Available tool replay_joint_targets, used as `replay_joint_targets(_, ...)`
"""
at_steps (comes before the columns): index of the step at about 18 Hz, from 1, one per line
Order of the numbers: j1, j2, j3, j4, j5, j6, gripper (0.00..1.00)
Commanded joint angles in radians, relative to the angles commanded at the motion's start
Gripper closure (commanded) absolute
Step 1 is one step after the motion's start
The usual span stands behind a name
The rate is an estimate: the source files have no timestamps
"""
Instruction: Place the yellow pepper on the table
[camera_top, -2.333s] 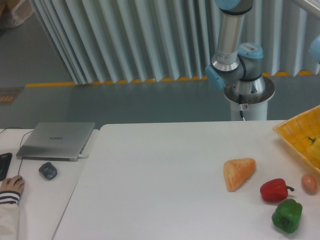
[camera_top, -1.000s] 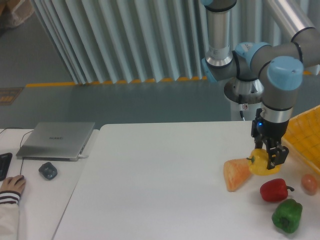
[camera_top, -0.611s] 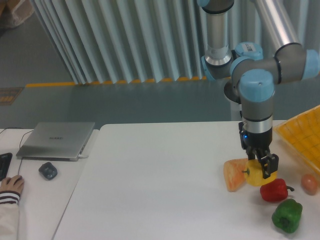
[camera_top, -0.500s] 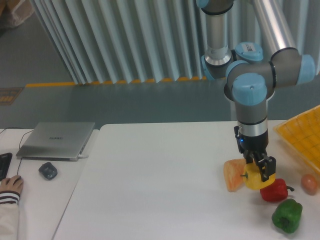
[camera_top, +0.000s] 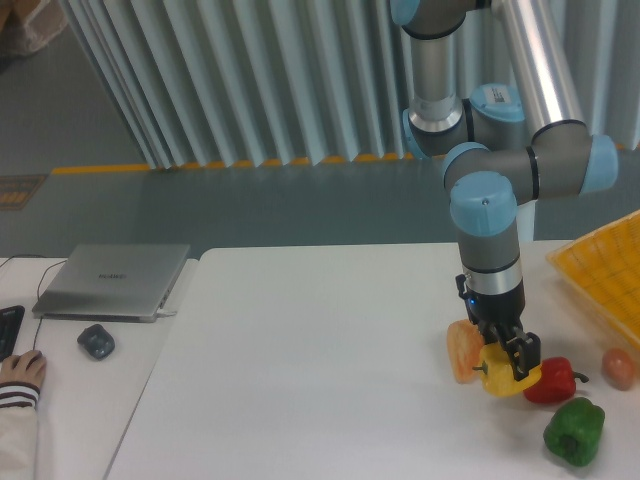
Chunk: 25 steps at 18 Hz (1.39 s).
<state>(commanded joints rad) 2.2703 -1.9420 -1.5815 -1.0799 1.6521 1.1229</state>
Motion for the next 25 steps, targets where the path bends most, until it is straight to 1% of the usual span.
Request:
replay_joint_targets(2, -0.008, 0.008, -0.020, 0.000, 0.024, 0.005, 0.54)
replay_joint_targets(3, -0.009, 0.009, -0.031, 0.002, 0.047, 0.006, 0.46)
replay_joint_targets(4, -0.009, 0.009, -0.032, 0.002, 0.063, 0.008, 0.22)
replay_joint_targets(6, -0.015, 0.009, -0.028, 0.003, 0.068, 0.011, 0.00)
replay_joint_targets(10, -0.015, 0.011, -0.014, 0.000, 0.066, 0.003, 0.00)
replay_joint_targets(13, -0.011, 0.025, 0.000, 0.000, 0.048, 0.000, 0.00)
replay_joint_targets(15, -0.009, 0.031, 0.014, -0.002, 0.002, -0.002, 0.00)
replay_joint_targets(19, -0.014, 0.055, 0.031, -0.009, -0.026, 0.003, 0.00)
replay_joint_targets(21, -0.021, 0.064, 0.026, -0.011, -0.034, 0.012, 0.00)
replay_joint_targets(22, -0.040, 0.066, 0.028, -0.023, -0.034, 0.012, 0.00)
replay_joint_targets(23, -0.043, 0.067, 0.029, -0.035, -0.034, 0.014, 0.00)
replay_joint_targets(25, -0.043, 0.081, 0.034, -0.078, -0.032, 0.014, 0.00)
